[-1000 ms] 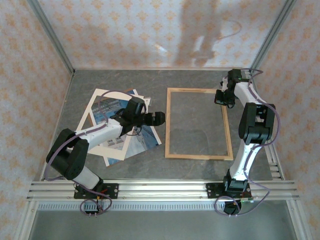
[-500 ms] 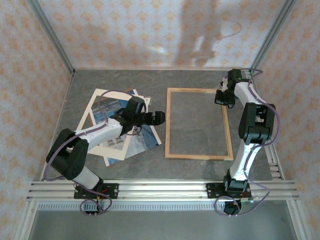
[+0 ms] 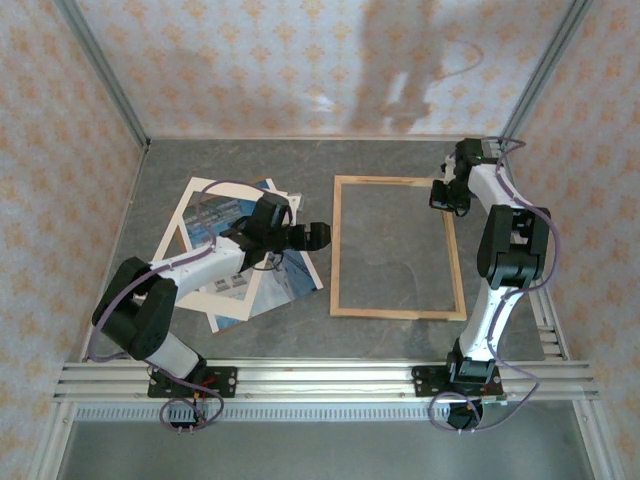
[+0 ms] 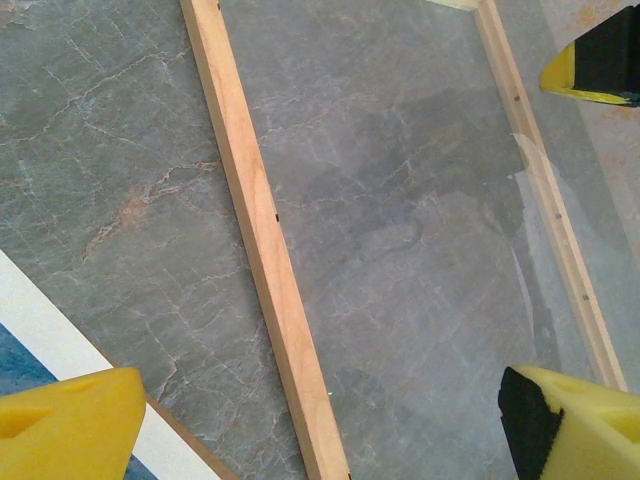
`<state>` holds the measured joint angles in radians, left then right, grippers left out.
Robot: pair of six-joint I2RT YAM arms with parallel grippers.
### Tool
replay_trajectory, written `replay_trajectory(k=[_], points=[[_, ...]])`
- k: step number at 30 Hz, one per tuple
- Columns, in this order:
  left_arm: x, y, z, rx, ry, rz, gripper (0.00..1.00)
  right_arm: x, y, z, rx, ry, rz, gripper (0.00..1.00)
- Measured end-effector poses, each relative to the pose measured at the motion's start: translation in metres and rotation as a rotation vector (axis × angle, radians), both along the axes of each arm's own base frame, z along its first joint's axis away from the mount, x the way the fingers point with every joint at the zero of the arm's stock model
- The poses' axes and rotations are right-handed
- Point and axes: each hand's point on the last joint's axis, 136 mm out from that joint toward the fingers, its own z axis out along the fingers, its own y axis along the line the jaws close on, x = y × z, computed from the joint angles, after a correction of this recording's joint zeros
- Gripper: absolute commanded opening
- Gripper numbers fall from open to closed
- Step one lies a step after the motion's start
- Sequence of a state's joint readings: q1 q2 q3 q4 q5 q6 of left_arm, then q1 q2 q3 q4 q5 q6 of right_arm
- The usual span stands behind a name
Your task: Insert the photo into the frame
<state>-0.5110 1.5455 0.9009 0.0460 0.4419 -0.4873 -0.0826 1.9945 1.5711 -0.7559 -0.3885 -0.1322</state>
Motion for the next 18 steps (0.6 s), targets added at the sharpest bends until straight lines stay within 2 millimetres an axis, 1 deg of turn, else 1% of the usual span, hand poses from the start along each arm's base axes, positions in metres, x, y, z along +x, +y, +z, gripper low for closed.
replay_trajectory(k=[10, 13, 17, 18], points=[[0.000, 0.000, 0.000, 0.000, 0.000, 0.000, 0.92, -0.001, -0.002, -0.010, 0.004, 0.022, -0.005, 0.00], [0.000, 0.000, -0.001, 0.001, 0.001, -0.001, 0.92, -0.001, -0.002, -0.013, 0.006, 0.030, -0.006, 0.05], [0.000, 0.000, -0.003, 0.009, 0.000, -0.006, 0.92, 0.000, -0.002, -0.014, 0.006, 0.031, -0.007, 0.16], [0.000, 0.000, -0.004, 0.010, 0.001, -0.007, 0.92, 0.000, -0.003, -0.015, 0.006, 0.032, -0.008, 0.21]])
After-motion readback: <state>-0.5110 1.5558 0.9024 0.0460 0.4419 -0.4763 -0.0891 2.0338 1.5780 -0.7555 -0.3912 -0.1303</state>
